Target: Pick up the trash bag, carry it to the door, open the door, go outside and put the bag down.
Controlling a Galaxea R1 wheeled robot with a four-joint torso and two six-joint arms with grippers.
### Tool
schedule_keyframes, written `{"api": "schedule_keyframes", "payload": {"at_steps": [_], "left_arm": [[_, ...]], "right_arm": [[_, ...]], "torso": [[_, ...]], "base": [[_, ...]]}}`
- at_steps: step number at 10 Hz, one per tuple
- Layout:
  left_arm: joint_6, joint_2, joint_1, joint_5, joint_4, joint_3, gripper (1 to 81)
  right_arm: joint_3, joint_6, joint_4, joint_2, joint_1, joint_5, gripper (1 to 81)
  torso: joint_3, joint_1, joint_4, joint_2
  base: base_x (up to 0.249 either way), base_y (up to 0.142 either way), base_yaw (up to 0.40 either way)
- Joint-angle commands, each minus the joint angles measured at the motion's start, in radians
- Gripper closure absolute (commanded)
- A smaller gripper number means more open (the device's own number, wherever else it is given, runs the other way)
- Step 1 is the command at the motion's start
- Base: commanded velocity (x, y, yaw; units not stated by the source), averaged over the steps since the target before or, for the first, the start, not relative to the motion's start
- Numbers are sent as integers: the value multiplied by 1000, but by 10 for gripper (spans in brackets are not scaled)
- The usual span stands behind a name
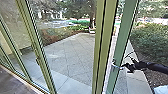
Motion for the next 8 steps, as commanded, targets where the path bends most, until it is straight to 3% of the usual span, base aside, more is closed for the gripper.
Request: {"api": "schedule_keyframes", "payload": {"at_steps": [1, 3, 8], "left_arm": [[1, 6, -23, 64, 5, 2, 811], [1, 6, -23, 64, 5, 2, 811], [1, 7, -20, 64, 5, 2, 811]], "right_arm": [[21, -25, -93, -71, 230, -9, 10], [35, -25, -134, -94, 259, -73, 10], [47, -23, -277, -120, 297, -111, 10]], "torso": [[0, 0, 0, 0], [0, 0, 0, 0], [0, 0, 0, 0]], "base": [[0, 0, 0], [0, 0, 0], [0, 0, 0]]}}
